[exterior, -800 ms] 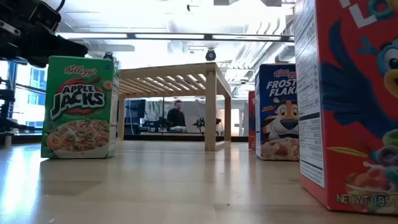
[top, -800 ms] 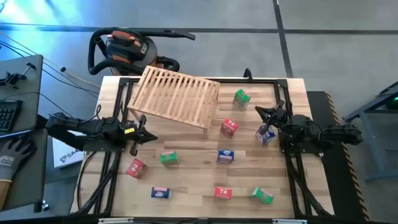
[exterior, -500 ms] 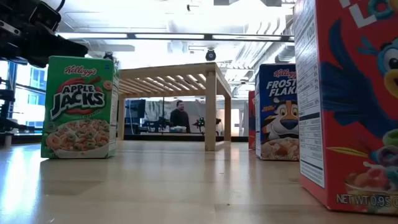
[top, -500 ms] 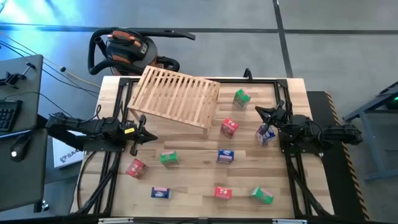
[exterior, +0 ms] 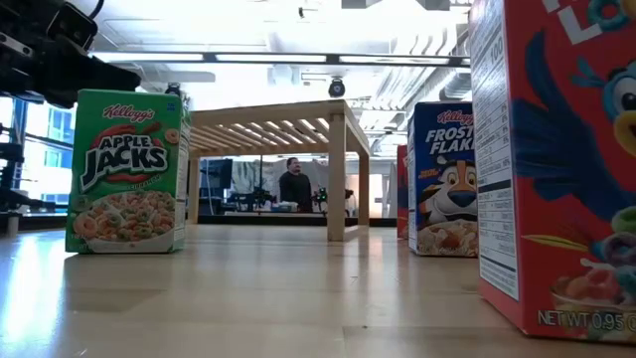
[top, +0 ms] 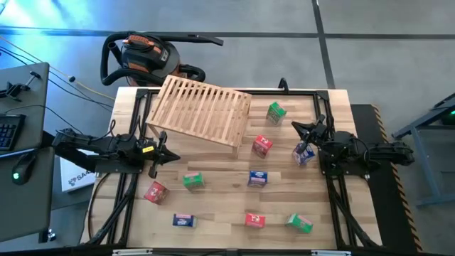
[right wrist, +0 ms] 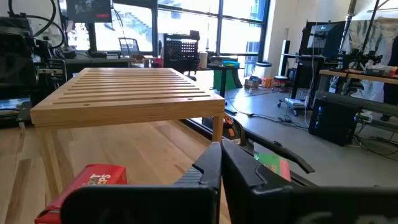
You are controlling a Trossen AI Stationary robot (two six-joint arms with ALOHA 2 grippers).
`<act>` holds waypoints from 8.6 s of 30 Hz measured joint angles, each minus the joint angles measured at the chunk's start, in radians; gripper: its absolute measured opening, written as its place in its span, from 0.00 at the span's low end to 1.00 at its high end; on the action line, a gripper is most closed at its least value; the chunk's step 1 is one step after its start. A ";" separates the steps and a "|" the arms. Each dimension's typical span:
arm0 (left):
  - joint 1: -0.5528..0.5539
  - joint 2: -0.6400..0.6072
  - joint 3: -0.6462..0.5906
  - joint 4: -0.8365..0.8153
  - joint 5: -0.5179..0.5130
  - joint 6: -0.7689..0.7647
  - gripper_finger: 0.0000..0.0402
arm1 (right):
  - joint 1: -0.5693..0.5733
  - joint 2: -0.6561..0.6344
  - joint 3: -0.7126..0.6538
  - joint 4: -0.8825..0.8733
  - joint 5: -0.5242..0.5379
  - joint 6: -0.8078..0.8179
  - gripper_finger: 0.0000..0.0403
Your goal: Stack cereal on shelf
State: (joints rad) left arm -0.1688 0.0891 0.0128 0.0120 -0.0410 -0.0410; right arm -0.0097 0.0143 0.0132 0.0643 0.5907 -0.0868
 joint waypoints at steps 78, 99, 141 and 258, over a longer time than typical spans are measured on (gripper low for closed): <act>-0.002 0.003 0.022 0.216 -0.058 -0.025 0.00 | -0.004 0.234 0.032 0.535 -0.261 0.140 0.00; -0.002 0.003 0.016 0.112 -0.146 0.001 0.00 | 0.091 1.135 0.811 -0.476 -0.256 0.620 0.65; -0.002 0.003 0.016 0.074 -0.099 -0.007 0.00 | -0.097 1.633 1.378 -1.215 -0.583 0.613 0.33; -0.002 0.004 0.015 0.060 -0.093 -0.034 0.00 | -0.348 2.066 2.300 -0.815 -0.522 -0.199 0.56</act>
State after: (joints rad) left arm -0.1711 0.0929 0.0280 0.0719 -0.1337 -0.0752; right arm -0.3581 2.0806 2.3127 -0.7505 0.0689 -0.2861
